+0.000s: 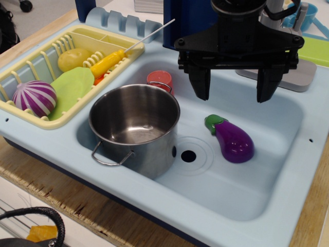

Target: Put eggplant into pot or pan

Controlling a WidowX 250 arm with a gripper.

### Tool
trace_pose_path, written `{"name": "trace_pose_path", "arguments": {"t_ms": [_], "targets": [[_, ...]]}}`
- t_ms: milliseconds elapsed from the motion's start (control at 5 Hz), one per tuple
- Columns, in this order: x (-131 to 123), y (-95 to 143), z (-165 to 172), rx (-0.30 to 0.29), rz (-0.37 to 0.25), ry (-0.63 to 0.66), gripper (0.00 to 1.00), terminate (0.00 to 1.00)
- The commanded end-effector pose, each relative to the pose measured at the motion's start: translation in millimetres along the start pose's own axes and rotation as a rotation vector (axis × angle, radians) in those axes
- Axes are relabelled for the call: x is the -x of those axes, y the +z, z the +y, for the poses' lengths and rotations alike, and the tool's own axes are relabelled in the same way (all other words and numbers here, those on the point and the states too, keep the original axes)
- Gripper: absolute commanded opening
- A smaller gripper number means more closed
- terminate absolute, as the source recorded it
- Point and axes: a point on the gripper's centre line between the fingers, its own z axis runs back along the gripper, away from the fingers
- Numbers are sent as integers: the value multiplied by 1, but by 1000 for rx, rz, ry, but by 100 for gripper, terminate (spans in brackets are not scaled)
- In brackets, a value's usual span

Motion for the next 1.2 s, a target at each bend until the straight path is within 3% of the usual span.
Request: {"name": "trace_pose_path", "arguments": {"t_ms": [0, 600, 1000], "targets": [[0, 0, 0, 0, 0, 0, 100, 0], [1, -38, -23, -19, 43, 60, 100, 0], [9, -59, -10, -30, 84, 119, 100, 0]]}}
